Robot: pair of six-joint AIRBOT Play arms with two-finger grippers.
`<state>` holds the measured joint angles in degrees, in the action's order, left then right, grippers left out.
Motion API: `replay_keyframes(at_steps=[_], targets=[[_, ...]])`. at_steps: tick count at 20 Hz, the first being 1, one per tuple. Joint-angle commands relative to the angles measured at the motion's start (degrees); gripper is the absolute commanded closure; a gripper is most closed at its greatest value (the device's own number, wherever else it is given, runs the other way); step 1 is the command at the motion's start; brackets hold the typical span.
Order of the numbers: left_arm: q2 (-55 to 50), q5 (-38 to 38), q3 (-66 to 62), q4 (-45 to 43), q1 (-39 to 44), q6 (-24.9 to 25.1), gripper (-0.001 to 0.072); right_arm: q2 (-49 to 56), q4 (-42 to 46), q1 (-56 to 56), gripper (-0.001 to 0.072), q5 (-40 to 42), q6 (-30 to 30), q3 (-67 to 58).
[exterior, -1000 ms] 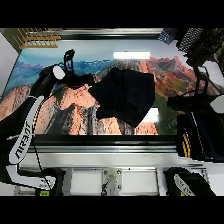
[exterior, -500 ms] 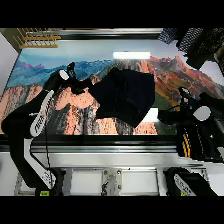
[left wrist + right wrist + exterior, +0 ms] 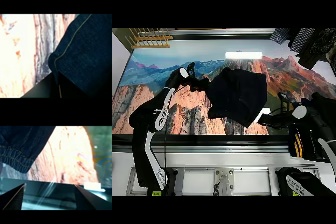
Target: Fold the clothes and pants, and hang the long-sleeved shirts on hangers.
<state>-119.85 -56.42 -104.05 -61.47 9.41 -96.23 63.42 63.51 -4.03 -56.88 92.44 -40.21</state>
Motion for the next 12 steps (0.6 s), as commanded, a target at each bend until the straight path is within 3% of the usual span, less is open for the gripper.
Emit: replay_keyframes(at_steps=[1,3,4,5,9,10,11,12], targets=[[0.0,-0.6,-0.6,0.0,-0.3,0.0,0.0693,7.3,-5.1,-3.5,0.0075,5.0,1.5,0.0],[0.0,-1.6,-0.6,0.0,-0.5,0.3,0.0693,10.5,-9.0,-5.8,0.0115,10.2,1.5,0.0],[0.0,-2.0,-0.6,-0.1,-0.5,0.6,0.0693,11.6,-11.1,-7.0,0.0206,12.5,1.4,0.0],[0.0,-2.2,-0.6,0.0,-0.5,0.8,0.0693,12.4,-12.4,-8.2,0.0243,14.3,1.2,0.0],[0.1,-3.3,-0.6,0.0,-0.6,0.9,0.0693,14.3,-13.9,-12.3,0.0248,19.2,1.1,0.0],[0.2,-4.1,-0.6,0.0,-0.9,0.9,0.0693,14.7,-13.9,-12.6,0.0372,19.3,1.0,0.0],[0.5,-5.6,-0.6,-0.1,-1.2,1.4,0.0693,14.8,-13.6,-12.5,0.0616,19.0,1.0,0.0],[1.3,-7.3,-0.6,-0.7,-2.1,3.0,0.0693,14.8,-13.0,-12.3,0.0664,19.1,0.8,-0.2]])
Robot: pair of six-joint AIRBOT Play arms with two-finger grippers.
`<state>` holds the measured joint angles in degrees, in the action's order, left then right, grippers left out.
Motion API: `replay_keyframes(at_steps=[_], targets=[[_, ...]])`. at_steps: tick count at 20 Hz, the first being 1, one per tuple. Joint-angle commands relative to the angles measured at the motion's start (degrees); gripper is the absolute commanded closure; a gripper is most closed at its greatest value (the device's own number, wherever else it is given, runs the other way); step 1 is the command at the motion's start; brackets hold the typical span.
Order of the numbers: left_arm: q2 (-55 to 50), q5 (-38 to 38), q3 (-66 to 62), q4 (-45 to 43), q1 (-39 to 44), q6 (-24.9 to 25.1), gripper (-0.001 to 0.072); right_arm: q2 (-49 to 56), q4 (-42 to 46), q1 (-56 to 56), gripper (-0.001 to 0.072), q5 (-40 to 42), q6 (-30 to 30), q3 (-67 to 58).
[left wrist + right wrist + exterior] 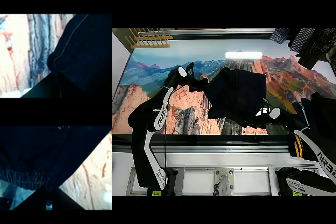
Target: Fold the clothes and pants, and hang the long-sleeved shirts on hangers.
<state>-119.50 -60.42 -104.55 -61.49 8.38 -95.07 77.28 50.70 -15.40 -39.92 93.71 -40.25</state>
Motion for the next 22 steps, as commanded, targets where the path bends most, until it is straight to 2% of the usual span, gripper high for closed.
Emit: replay_keyframes(at_steps=[1,3,5,6,8,11,15,16,17,18,21,22], targets=[[2.0,-5.0,0.0,-1.5,-2.0,3.2,0.0693,0.8,1.9,-0.2,0.0665,1.4,-0.7,-1.0],[6.7,-7.3,1.8,-7.5,-4.1,4.9,0.0694,0.7,10.9,3.6,0.0666,-6.1,-0.6,-5.9],[14.7,-7.0,8.8,-13.9,-5.7,5.6,0.0694,0.7,21.4,8.8,0.0666,-14.7,-0.1,-14.2],[19.1,-7.0,13.6,-15.0,-6.0,6.7,0.0694,0.7,25.0,11.3,0.0666,-16.1,-0.2,-18.8],[29.0,-6.3,25.9,-14.9,-5.4,9.4,0.0693,1.2,27.2,15.1,0.0666,-15.8,-0.2,-26.9],[42.5,-3.9,43.7,-14.1,-1.0,9.6,0.0693,4.8,27.2,17.4,0.0666,-15.9,-0.9,-37.0],[52.1,1.1,59.3,-8.9,7.6,8.5,0.0694,9.9,27.0,16.9,0.0648,-15.6,-0.9,-43.0],[53.2,2.7,61.5,-8.9,9.8,7.3,0.0693,10.1,26.4,17.0,0.0529,-15.7,-0.7,-43.1],[54.0,4.3,63.3,-9.0,11.4,5.9,0.0693,10.0,25.7,17.0,0.029,-16.3,-0.7,-43.1],[54.6,6.5,65.0,-9.0,12.8,4.9,0.0693,9.5,25.6,17.4,0.0147,-17.6,-0.7,-43.1],[55.1,8.9,67.6,-8.9,14.6,2.8,0.0693,5.7,26.8,19.3,0.0149,-24.4,-1.7,-41.4],[55.1,9.0,68.0,-8.9,14.6,2.4,0.0693,3.2,26.8,19.9,0.0205,-26.0,-1.7,-38.7]])
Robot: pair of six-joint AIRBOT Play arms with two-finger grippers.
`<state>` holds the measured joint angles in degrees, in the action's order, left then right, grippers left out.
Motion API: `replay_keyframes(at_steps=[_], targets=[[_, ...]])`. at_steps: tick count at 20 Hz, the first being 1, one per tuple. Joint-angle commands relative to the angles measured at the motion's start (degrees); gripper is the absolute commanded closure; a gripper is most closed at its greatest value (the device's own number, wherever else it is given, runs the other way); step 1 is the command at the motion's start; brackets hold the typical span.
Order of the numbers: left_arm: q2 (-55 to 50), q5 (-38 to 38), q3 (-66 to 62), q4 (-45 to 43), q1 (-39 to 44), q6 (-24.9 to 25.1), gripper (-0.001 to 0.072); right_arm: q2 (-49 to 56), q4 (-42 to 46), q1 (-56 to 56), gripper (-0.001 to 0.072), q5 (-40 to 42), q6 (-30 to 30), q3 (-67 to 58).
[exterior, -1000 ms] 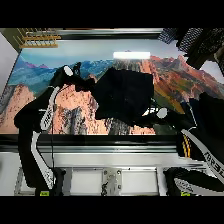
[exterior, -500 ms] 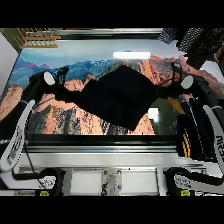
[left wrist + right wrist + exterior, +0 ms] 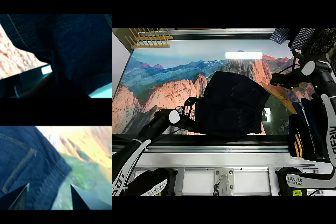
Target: Fold the clothes and pants, and hang the long-sleeved shirts on hangers.
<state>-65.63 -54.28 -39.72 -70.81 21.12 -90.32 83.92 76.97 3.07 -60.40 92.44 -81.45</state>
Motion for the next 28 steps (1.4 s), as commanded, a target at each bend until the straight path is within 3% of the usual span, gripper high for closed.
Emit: replay_keyframes(at_steps=[1,5,7,8,12,17,20,21,23,24,26,28], targets=[[1.2,2.8,3.5,0.3,1.9,-2.3,0.0693,-6.5,0.5,1.6,0.0283,-6.5,0.1,6.6],[1.2,3.5,3.7,0.3,1.9,-2.3,0.0693,-20.9,-0.7,0.6,0.0282,-5.4,13.3,31.6],[1.2,3.5,3.7,0.3,1.9,-2.3,0.0693,-25.9,-5.6,0.4,0.0095,0.3,19.6,44.1],[1.2,3.5,3.7,0.3,1.9,-2.3,0.0693,-27.5,-9.8,0.4,0.0085,4.2,21.3,49.1],[1.2,3.3,3.7,0.4,1.9,-2.3,0.0693,-29.1,-25.9,-2.3,0.0092,18.9,19.6,62.6],[1.2,3.3,3.7,0.4,1.9,-2.3,0.0693,-27.4,-30.1,-11.4,0.0097,33.6,17.7,63.6],[1.2,3.3,3.7,0.4,1.9,-2.3,0.0693,-25.7,-32.3,-14.2,0.016,38.7,17.7,63.6],[1.2,3.3,3.7,0.4,1.9,-2.3,0.0693,-25.2,-32.2,-14.6,0.0219,39.3,17.7,63.6],[1.2,3.3,3.7,0.4,1.9,-2.3,0.0693,-24.7,-32.2,-14.6,0.0493,39.7,15.8,63.4],[1.2,3.3,3.7,0.3,1.9,-2.3,0.0693,-24.8,-32.2,-14.6,0.0664,40.1,12.9,63.1],[1.4,3.5,3.7,0.0,1.6,-2.3,0.0693,-25.1,-31.3,-14.6,0.0666,38.9,7.2,61.0],[3.5,3.5,2.1,-1.9,-0.5,-2.3,0.0694,-26.4,-24.8,-13.9,0.0666,32.8,4.8,55.5]])
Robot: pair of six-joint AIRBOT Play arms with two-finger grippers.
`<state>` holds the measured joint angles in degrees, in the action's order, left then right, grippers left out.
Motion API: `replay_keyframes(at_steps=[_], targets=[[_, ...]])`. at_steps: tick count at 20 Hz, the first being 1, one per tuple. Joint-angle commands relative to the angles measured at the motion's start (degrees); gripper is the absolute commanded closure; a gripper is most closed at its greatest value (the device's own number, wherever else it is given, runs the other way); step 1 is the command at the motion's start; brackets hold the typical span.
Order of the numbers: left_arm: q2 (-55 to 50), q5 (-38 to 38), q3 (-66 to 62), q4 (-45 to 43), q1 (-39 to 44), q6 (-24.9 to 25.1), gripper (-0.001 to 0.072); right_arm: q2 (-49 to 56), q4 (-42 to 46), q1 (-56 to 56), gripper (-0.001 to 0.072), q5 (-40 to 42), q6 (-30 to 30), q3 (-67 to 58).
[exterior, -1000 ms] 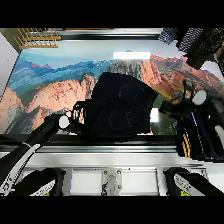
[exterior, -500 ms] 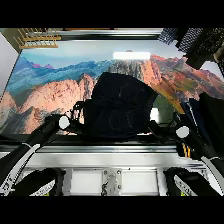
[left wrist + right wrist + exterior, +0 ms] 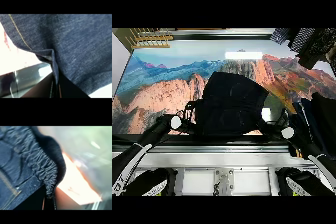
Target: Fold the clothes and pants, and hang the long-sleeved shirts on hangers.
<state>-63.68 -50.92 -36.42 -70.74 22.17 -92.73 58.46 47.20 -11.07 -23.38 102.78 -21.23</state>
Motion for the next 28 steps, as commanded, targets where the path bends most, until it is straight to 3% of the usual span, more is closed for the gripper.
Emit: replay_keyframes(at_steps=[1,4,6,10,17,19,22,25,28], targets=[[3.8,-1.0,-4.0,-3.8,-3.4,0.1,0.0694,-1.9,11.0,1.0,0.0666,-9.6,-5.5,-9.8],[12.7,-1.9,-17.7,-4.5,-9.1,0.4,0.0693,-5.5,26.3,1.3,0.0666,-27.4,-5.7,-29.4],[17.7,-1.7,-27.9,-4.5,-10.1,0.3,0.0694,-7.5,26.5,1.3,0.0666,-35.5,-8.5,-42.1],[27.0,-1.0,-42.4,-4.3,-7.8,0.3,0.0694,-12.6,21.6,1.2,0.0666,-45.5,-7.8,-59.0],[34.0,-0.2,-49.7,-4.3,-0.4,-3.0,0.0694,-22.9,20.4,1.2,0.0667,-59.8,9.2,-61.4],[31.5,-0.7,-48.0,-4.4,0.6,-3.5,0.0694,-22.5,19.5,1.2,0.0666,-65.4,14.9,-60.7],[23.4,-1.7,-44.1,-6.2,-1.0,-6.8,0.0694,-18.4,18.7,1.2,0.0667,-69.2,15.3,-57.5],[9.9,-1.7,-41.2,-5.3,-5.3,-6.9,0.0693,-9.5,18.7,1.2,0.0666,-67.2,10.6,-53.4],[-6.8,-3.3,-45.3,-1.6,-8.1,-5.7,0.0693,3.9,18.9,1.4,0.0666,-59.9,5.2,-52.7]])
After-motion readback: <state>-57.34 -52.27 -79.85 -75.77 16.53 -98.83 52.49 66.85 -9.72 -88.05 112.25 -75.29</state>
